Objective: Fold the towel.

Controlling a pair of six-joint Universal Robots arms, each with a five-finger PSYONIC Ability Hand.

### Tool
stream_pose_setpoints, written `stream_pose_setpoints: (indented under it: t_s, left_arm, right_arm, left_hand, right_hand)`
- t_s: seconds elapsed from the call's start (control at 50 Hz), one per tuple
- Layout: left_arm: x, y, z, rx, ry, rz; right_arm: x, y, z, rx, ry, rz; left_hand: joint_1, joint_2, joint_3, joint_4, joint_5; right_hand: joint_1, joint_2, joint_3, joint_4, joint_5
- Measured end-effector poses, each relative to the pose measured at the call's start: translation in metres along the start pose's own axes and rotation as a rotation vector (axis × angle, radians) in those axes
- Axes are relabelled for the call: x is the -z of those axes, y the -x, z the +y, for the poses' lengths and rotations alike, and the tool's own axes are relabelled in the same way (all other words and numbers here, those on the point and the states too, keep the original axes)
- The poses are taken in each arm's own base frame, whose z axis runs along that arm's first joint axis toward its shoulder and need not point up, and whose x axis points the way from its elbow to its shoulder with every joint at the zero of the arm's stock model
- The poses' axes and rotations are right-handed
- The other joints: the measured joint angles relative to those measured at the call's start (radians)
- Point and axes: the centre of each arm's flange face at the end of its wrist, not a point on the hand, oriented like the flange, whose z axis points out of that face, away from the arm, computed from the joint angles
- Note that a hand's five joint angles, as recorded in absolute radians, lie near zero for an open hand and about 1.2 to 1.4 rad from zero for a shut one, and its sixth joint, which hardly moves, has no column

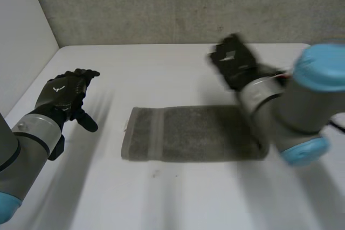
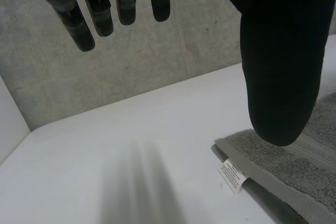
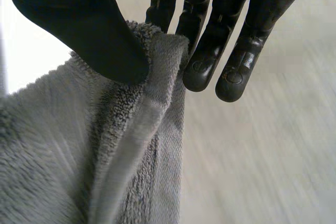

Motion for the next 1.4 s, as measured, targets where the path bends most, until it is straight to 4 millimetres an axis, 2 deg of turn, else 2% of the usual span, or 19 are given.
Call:
stream_pose_setpoints:
  t_s: [0.12,0.14,0.16,0.18,0.2,0.24,0.3,0.38,0.44,0.56,0.64,0.72,0.74,0.8,0.82,0.88,1.04,1.16,1.4]
  left_arm:
    - [0.001,-0.001,0.002,0.0,0.006,0.002]
    - [0.001,-0.001,0.002,0.0,0.006,0.002]
    - [0.002,-0.001,0.002,0.0,0.007,0.003]
    - [0.002,-0.001,0.002,0.0,0.007,0.003]
    - [0.002,-0.001,0.003,0.0,0.009,0.004]
    - [0.002,-0.001,0.003,0.0,0.01,0.005]
    - [0.001,-0.001,0.004,-0.001,0.011,0.005]
    - [-0.002,-0.001,0.004,-0.003,-0.001,0.006]
    - [-0.004,-0.001,0.001,-0.007,-0.018,0.007]
    - [-0.01,-0.009,-0.004,-0.017,-0.057,0.031]
    - [-0.014,-0.03,-0.006,-0.029,-0.072,0.094]
    - [-0.015,-0.051,-0.005,-0.038,-0.077,0.154]
    - [-0.015,-0.068,-0.003,-0.045,-0.076,0.202]
    - [-0.016,-0.079,-0.001,-0.049,-0.073,0.232]
    - [-0.015,-0.097,0.005,-0.056,-0.064,0.281]
    - [-0.014,-0.114,0.014,-0.065,-0.047,0.327]
    - [-0.015,-0.148,0.05,-0.097,0.03,0.406]
    - [-0.025,-0.151,0.066,-0.114,0.064,0.386]
    - [-0.065,-0.12,0.081,-0.194,0.084,0.184]
  right_arm:
    - [0.007,0.107,-0.047,-0.016,-0.243,-0.288]
    - [0.007,0.107,-0.047,-0.016,-0.243,-0.288]
    - [0.015,0.139,-0.051,-0.023,-0.282,-0.38]
    - [0.015,0.139,-0.051,-0.023,-0.282,-0.38]
    - [0.023,0.163,-0.052,-0.028,-0.305,-0.449]
    - [0.031,0.181,-0.052,-0.032,-0.318,-0.503]
    - [0.036,0.192,-0.052,-0.037,-0.323,-0.535]
    - [0.032,0.177,-0.059,-0.057,-0.318,-0.492]
    - [0.025,0.151,-0.063,-0.1,-0.283,-0.42]
    - [0.019,0.087,-0.057,-0.271,-0.172,-0.264]
    - [0.026,0.045,-0.033,-0.463,-0.045,-0.18]
    - [0.033,0.034,-0.015,-0.541,0.03,-0.16]
    - [0.042,0.028,0.004,-0.595,0.118,-0.154]
    - [0.047,0.027,0.013,-0.612,0.159,-0.154]
    - [0.056,0.028,0.03,-0.634,0.232,-0.156]
    - [0.064,0.03,0.045,-0.645,0.288,-0.158]
    - [0.076,0.041,0.064,-0.637,0.335,-0.161]
    - [0.076,0.048,0.067,-0.606,0.322,-0.164]
    - [0.077,0.064,0.078,-0.507,0.346,-0.198]
  left_hand:
    - [0.0,-0.002,-0.004,-0.002,0.0]
    - [0.0,-0.002,-0.004,-0.002,0.0]
    - [0.0,-0.002,-0.004,-0.002,0.0]
    - [0.0,-0.002,-0.004,-0.002,0.0]
    - [0.0,-0.002,-0.004,-0.002,0.0]
    - [0.0,-0.002,-0.004,-0.002,0.0]
    - [0.0,-0.002,-0.004,-0.002,0.0]
    - [0.0,-0.002,-0.004,-0.002,0.0]
    - [0.0,-0.002,-0.004,-0.002,0.0]
    - [0.0,-0.001,-0.004,-0.002,0.0]
    - [0.0,0.0,-0.002,0.0,0.0]
    - [0.001,0.002,-0.002,0.0,0.0]
    - [0.0,0.002,-0.002,0.0,0.0]
    - [0.0,0.002,-0.002,0.0,0.0]
    - [0.0,0.002,-0.002,0.0,0.0]
    - [0.0,0.002,-0.002,0.0,0.0]
    - [0.002,0.004,-0.002,0.0,0.0]
    - [0.002,0.006,-0.002,0.001,0.0]
    - [0.002,0.006,-0.002,0.001,0.0]
  right_hand:
    - [0.0,0.0,0.0,0.0,0.002]
    - [0.0,0.0,0.0,0.0,0.002]
    - [0.0,0.0,0.0,0.0,0.002]
    - [0.0,0.0,0.0,0.0,0.002]
    - [0.0,0.0,0.0,0.0,0.002]
    - [0.0,0.0,0.0,0.0,0.003]
    - [0.0,0.0,0.0,0.0,0.003]
    - [-0.562,-0.657,-0.665,-0.649,-0.607]
    - [-0.74,-0.923,-0.954,-0.954,-0.897]
    - [-0.743,-0.934,-0.978,-0.962,-0.913]
    - [-0.743,-0.934,-0.978,-0.962,-0.914]
    - [-0.743,-0.934,-0.978,-0.962,-0.914]
    - [-0.743,-0.934,-0.979,-0.962,-0.915]
    - [-0.743,-0.934,-0.978,-0.962,-0.915]
    - [-0.743,-0.934,-0.979,-0.962,-0.915]
    - [-0.743,-0.934,-0.979,-0.962,-0.915]
    - [-0.723,-0.91,-0.937,-0.937,-0.883]
    - [-0.621,-0.797,-0.808,-0.817,-0.779]
    - [-0.159,-0.22,-0.246,-0.253,-0.252]
